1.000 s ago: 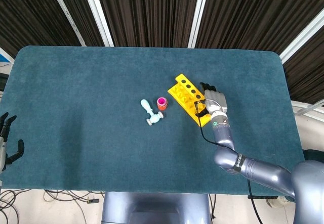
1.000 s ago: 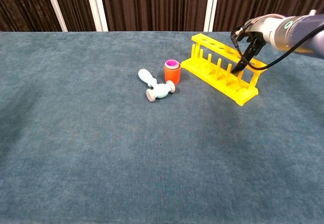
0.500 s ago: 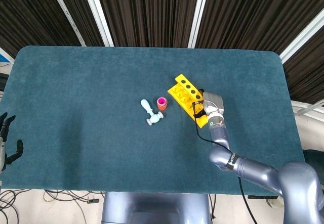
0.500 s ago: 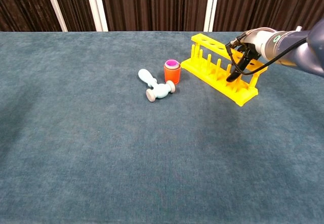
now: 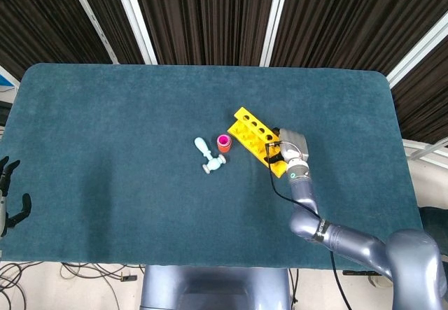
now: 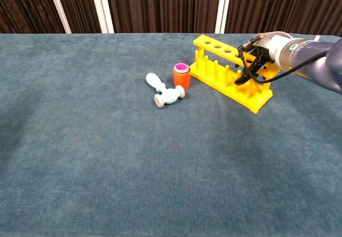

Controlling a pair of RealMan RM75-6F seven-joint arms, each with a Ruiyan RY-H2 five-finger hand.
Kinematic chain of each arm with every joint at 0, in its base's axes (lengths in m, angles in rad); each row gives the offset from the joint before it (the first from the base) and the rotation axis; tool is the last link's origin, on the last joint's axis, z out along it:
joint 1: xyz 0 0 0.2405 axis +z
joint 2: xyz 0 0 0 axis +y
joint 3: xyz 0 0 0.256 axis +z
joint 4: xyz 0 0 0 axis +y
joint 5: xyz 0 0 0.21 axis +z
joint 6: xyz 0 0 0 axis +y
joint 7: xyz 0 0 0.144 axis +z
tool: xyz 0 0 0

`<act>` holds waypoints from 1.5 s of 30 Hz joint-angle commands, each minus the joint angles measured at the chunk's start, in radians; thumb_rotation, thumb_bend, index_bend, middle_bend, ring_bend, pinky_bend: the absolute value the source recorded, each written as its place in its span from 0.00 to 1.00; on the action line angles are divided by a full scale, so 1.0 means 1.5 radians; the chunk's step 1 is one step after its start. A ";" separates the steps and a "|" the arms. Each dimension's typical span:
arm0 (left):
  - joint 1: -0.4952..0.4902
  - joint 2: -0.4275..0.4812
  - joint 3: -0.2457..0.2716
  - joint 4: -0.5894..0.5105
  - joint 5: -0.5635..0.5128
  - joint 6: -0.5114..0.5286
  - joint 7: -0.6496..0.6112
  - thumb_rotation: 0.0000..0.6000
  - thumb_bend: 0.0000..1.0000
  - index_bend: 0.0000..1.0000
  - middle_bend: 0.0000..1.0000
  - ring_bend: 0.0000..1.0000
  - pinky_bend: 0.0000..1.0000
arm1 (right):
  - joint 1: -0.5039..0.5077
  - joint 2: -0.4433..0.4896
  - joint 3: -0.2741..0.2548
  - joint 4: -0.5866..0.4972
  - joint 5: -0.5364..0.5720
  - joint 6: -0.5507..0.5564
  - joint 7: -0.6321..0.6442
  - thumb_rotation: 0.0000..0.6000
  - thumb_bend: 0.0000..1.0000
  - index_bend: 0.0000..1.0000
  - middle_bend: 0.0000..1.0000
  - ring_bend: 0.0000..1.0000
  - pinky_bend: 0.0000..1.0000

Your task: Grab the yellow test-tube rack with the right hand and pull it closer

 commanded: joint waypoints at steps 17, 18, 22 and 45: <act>-0.002 -0.002 0.002 -0.001 0.000 -0.002 0.007 1.00 0.51 0.10 0.00 0.00 0.00 | -0.170 0.249 0.070 -0.278 -0.117 -0.062 0.246 1.00 0.30 0.49 0.55 0.62 0.63; -0.002 -0.003 0.003 -0.001 0.001 -0.002 0.010 1.00 0.51 0.10 0.00 0.00 0.00 | -0.197 0.275 0.081 -0.305 -0.142 -0.059 0.283 1.00 0.30 0.49 0.54 0.62 0.63; -0.002 -0.006 0.004 -0.001 0.002 0.000 0.017 1.00 0.51 0.10 0.00 0.00 0.00 | -0.277 0.344 0.094 -0.375 -0.262 -0.057 0.388 1.00 0.30 0.49 0.54 0.61 0.63; -0.002 -0.014 0.006 0.000 0.004 0.006 0.037 1.00 0.51 0.10 0.00 0.00 0.00 | -0.458 0.511 0.043 -0.481 -0.632 0.084 0.716 1.00 0.30 0.50 0.54 0.60 0.62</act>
